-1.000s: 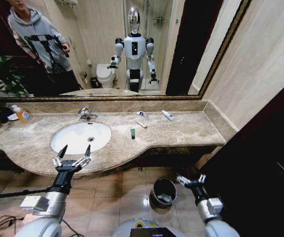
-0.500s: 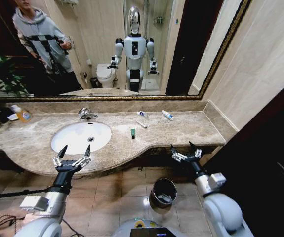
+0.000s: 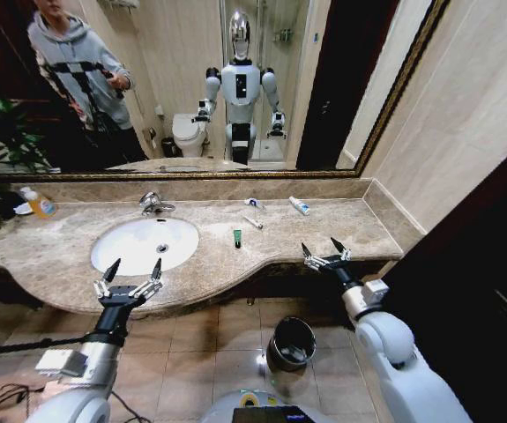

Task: Pick up the trash from the sink and place it in the trash bin.

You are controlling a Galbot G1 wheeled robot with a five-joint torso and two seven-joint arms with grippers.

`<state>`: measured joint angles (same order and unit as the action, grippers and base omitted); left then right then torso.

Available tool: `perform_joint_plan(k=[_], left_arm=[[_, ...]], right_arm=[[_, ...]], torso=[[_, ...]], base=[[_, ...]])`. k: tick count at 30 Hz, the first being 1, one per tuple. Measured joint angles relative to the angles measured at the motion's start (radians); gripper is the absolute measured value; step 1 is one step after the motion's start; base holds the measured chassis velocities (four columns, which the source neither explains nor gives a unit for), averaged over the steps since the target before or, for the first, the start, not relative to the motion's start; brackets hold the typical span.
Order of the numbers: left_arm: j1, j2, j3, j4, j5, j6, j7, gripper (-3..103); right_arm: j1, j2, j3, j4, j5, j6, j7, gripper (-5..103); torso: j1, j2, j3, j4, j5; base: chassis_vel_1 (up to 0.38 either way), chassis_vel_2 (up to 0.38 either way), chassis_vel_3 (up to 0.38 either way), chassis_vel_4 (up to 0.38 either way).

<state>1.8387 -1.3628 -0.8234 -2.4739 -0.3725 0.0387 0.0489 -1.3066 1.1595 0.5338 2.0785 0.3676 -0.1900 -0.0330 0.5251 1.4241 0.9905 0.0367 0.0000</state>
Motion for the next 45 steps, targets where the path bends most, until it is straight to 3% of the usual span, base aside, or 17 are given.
perform_joint_plan(k=[8, 13, 15, 17, 26, 28, 45], left_arm=[[0.000, 0.000, 0.000, 0.000, 0.000, 0.000, 0.000, 100], [0.000, 0.000, 0.000, 0.000, 0.000, 0.000, 0.000, 100], [0.000, 0.000, 0.000, 0.000, 0.000, 0.000, 0.000, 100], [0.000, 0.000, 0.000, 0.000, 0.000, 0.000, 0.000, 100], [0.000, 0.000, 0.000, 0.000, 0.000, 0.000, 0.000, 100], [0.000, 0.000, 0.000, 0.000, 0.000, 0.000, 0.000, 100], [0.000, 0.000, 0.000, 0.000, 0.000, 0.000, 0.000, 100]], right_arm=[[0.257, -0.018, -0.119, -0.224, -0.001, -0.009, 0.008, 100], [0.457, 0.003, -0.199, -0.444, -0.003, -0.019, 0.018, 100], [0.637, 0.039, -0.256, -0.649, -0.029, 0.000, 0.014, 100], [0.701, 0.060, -0.277, -0.741, -0.044, 0.016, 0.005, 100], [0.792, 0.087, -0.253, -0.945, -0.096, 0.071, -0.018, 100], [0.807, 0.079, -0.233, -1.001, -0.106, 0.091, -0.018, 100], [0.968, 0.134, -0.252, -1.269, -0.111, 0.166, -0.089, 103]], torso=[[0.000, 0.000, 0.000, 0.0001, -0.0002], [0.000, 0.000, 0.000, -0.0001, -0.0003], [0.000, 0.000, 0.000, 0.0003, -0.0003], [0.000, 0.000, 0.000, 0.0003, 0.0000], [0.000, 0.000, 0.000, 0.0005, 0.0002], [0.000, 0.000, 0.000, -0.0007, 0.0000], [0.000, 0.000, 0.000, 0.0002, -0.0003]], base=[[0.000, 0.000, 0.000, 0.000], [0.000, 0.000, 0.000, 0.000], [0.000, 0.000, 0.000, 0.000], [0.000, 0.000, 0.000, 0.000], [0.000, 0.000, 0.000, 0.000], [0.000, 0.000, 0.000, 0.000], [0.000, 0.000, 0.000, 0.000]])
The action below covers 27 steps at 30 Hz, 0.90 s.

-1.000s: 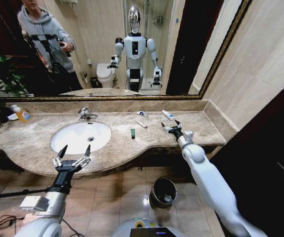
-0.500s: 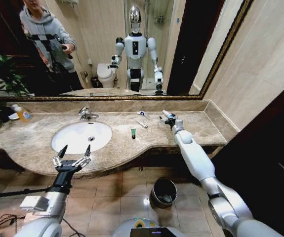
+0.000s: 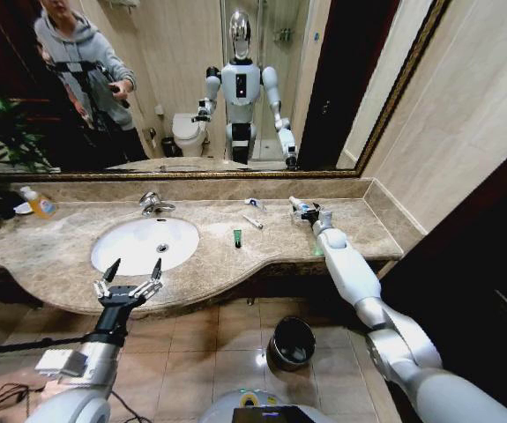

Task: Pick up the trash from the sink and place it in the trash bin.

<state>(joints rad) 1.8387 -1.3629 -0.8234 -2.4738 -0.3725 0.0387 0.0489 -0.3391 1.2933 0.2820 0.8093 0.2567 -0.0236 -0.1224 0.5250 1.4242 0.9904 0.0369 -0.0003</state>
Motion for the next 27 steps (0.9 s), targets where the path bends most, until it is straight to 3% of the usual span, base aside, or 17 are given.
perform_joint_plan(k=[5, 7, 8, 12, 18, 20, 21, 27], left_arm=[[0.000, 0.000, 0.000, 0.000, 0.000, 0.000, 0.000, 100], [0.000, 0.000, 0.000, 0.000, 0.000, 0.000, 0.000, 100], [0.000, 0.000, 0.000, 0.000, 0.000, 0.000, 0.000, 100], [0.000, 0.000, 0.000, 0.000, 0.000, 0.000, 0.000, 100], [0.000, 0.000, 0.000, 0.000, 0.000, 0.000, 0.000, 100], [0.000, 0.000, 0.000, 0.000, 0.000, 0.000, 0.000, 100], [0.000, 0.000, 0.000, 0.000, 0.000, 0.000, 0.000, 100], [0.000, 0.000, 0.000, 0.000, 0.000, 0.000, 0.000, 100]], right_arm=[[0.007, 0.007, 0.001, -0.027, -0.002, 0.004, -0.009, 89], [0.007, 0.008, 0.001, -0.028, -0.002, 0.003, -0.010, 89], [0.007, 0.008, 0.001, -0.030, -0.002, 0.002, -0.011, 81], [0.007, 0.009, 0.001, -0.032, -0.003, 0.000, -0.014, 73], [-0.001, 0.014, 0.002, -0.031, -0.011, -0.002, -0.017, 52], [-0.003, 0.015, 0.002, -0.031, -0.014, -0.003, -0.017, 52], [-0.006, 0.016, 0.002, -0.029, -0.018, -0.006, -0.018, 44], [-0.017, 0.016, 0.003, -0.019, -0.024, -0.009, -0.018, 30]], torso=[[0.000, 0.000, 0.000, -0.0001, 0.0003], [0.000, 0.000, 0.000, -0.0001, 0.0002], [0.000, 0.000, 0.000, -0.0001, 0.0004], [0.000, 0.000, 0.000, -0.0001, 0.0003], [0.000, 0.000, 0.000, -0.0001, 0.0003], [0.000, 0.000, 0.000, -0.0001, 0.0003], [0.000, 0.000, 0.000, -0.0001, 0.0003], [0.000, 0.000, 0.000, -0.0001, 0.0003]], base=[[0.000, 0.000, 0.000, 0.000], [0.000, 0.000, 0.000, 0.000], [0.000, 0.000, 0.000, 0.000], [0.000, 0.000, 0.000, 0.000], [0.000, 0.000, 0.000, 0.000], [0.000, 0.000, 0.000, 0.000], [0.000, 0.000, 0.000, 0.000], [0.000, 0.000, 0.000, 0.000]])
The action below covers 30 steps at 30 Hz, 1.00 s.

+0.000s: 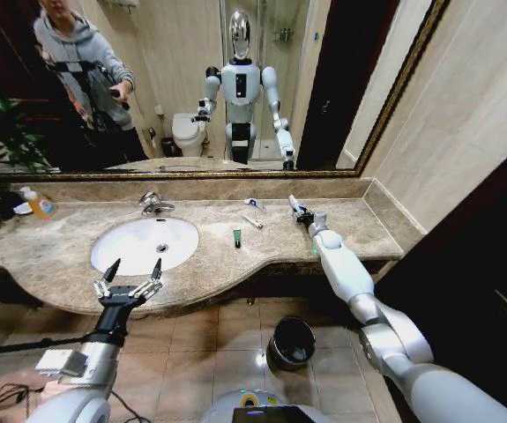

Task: Pick up the trash from the sink and place it in the trash bin.

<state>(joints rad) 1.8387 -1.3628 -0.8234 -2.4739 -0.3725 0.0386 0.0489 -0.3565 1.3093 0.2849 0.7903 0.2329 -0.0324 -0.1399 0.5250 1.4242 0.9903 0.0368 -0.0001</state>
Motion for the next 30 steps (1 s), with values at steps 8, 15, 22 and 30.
perform_joint_plan(k=[8, 15, 22, 30], left_arm=[[0.000, 0.000, 0.000, 0.000, 0.000, 0.000, 0.000, 100], [0.000, 0.000, 0.000, 0.000, 0.000, 0.000, 0.000, 100], [0.000, 0.000, 0.000, 0.000, 0.000, 0.000, 0.000, 100], [0.000, 0.000, 0.000, 0.000, 0.000, 0.000, 0.000, 100]], right_arm=[[-0.043, -0.019, 0.001, 0.067, 0.015, -0.018, 0.008, 28], [-0.115, -0.063, 0.003, 0.212, 0.058, -0.063, 0.021, 28], [-0.243, -0.144, 0.040, 0.447, 0.109, -0.071, 0.064, 28], [-0.586, -0.231, 0.185, 0.830, 0.203, -0.076, 0.114, 28]], torso=[[0.000, 0.000, 0.000, 0.0000, 0.0002], [0.000, 0.000, 0.000, 0.0000, 0.0001], [0.000, 0.000, 0.000, 0.0000, 0.0001], [0.000, 0.000, 0.000, -0.0007, -0.0004]], base=[[0.000, 0.000, 0.000, 0.000], [0.000, 0.000, 0.000, 0.000], [0.000, 0.000, 0.000, 0.000], [0.000, 0.000, 0.000, 0.000]])
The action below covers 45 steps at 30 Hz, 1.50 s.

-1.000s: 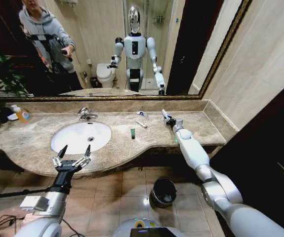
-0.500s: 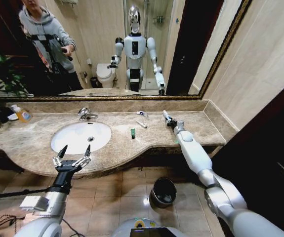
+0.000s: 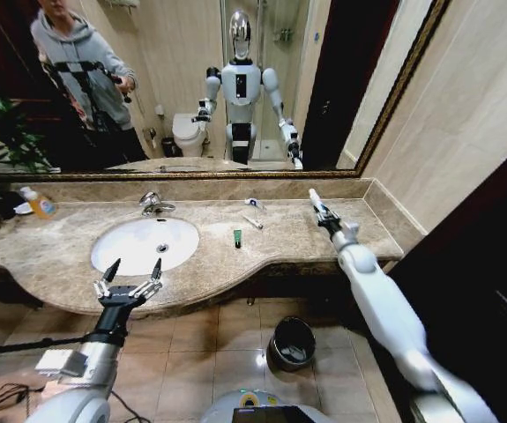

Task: Pick up the trash from the sink and place it in the trash bin.

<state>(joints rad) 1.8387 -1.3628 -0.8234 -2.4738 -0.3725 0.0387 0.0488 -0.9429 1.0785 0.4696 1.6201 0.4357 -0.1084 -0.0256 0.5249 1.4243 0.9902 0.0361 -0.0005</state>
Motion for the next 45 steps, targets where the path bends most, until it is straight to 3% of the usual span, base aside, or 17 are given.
perform_joint_plan(k=[9, 13, 19, 21, 23, 28, 36, 43, 45], left_arm=[[0.000, 0.000, 0.000, 0.000, 0.000, 0.000, 0.000, 100], [0.000, 0.000, 0.000, 0.000, 0.000, 0.000, 0.000, 100], [0.000, 0.000, 0.000, 0.000, 0.000, 0.000, 0.000, 100], [0.000, 0.000, 0.000, 0.000, 0.000, 0.000, 0.000, 100], [0.000, 0.000, 0.000, 0.000, 0.000, 0.000, 0.000, 100], [0.000, 0.000, 0.000, 0.000, 0.000, 0.000, 0.000, 100], [0.000, 0.000, 0.000, 0.000, 0.000, 0.000, 0.000, 100], [0.000, 0.000, 0.000, 0.000, 0.000, 0.000, 0.000, 100], [0.000, 0.000, 0.000, 0.000, 0.000, 0.000, 0.000, 100]], right_arm=[[-0.278, 0.029, 0.063, 0.291, 0.016, 0.041, 0.020, 28], [-0.440, 0.055, 0.114, 0.383, -0.005, 0.084, 0.019, 28], [-0.613, 0.115, 0.147, 0.420, -0.074, 0.174, 0.014, 28], [-0.613, 0.115, 0.147, 0.420, -0.074, 0.174, 0.014, 28], [-0.715, 0.161, 0.147, 0.390, -0.127, 0.240, 0.009, 28], [-0.816, 0.190, 0.139, 0.322, -0.164, 0.318, 0.004, 28], [-0.842, 0.198, 0.105, 0.112, -0.233, 0.412, -0.020, 28], [-0.770, 0.204, 0.069, -0.075, -0.279, 0.387, -0.054, 28], [-0.695, 0.210, 0.061, -0.187, -0.361, 0.373, -0.088, 28]], torso=[[0.000, 0.000, 0.000, 0.0013, 0.0002], [0.000, 0.000, 0.000, 0.0005, 0.0008], [0.000, 0.000, 0.000, 0.0008, 0.0004], [0.000, 0.000, 0.000, 0.0008, 0.0004], [0.000, 0.000, 0.000, 0.0006, 0.0006], [0.000, 0.000, 0.000, 0.0006, 0.0003], [0.000, 0.000, 0.000, 0.0006, 0.0005], [0.000, 0.000, 0.000, 0.0006, 0.0003], [0.000, 0.000, 0.000, 0.0006, 0.0006]], base=[[0.000, 0.000, 0.000, 0.000], [0.000, 0.000, 0.000, 0.000], [0.000, 0.000, 0.000, 0.000], [0.000, 0.000, 0.000, 0.000], [0.000, 0.000, 0.000, 0.000], [0.000, 0.000, 0.000, 0.000], [0.000, 0.000, 0.000, 0.000], [0.000, 0.000, 0.000, 0.000], [0.000, 0.000, 0.000, 0.000]])
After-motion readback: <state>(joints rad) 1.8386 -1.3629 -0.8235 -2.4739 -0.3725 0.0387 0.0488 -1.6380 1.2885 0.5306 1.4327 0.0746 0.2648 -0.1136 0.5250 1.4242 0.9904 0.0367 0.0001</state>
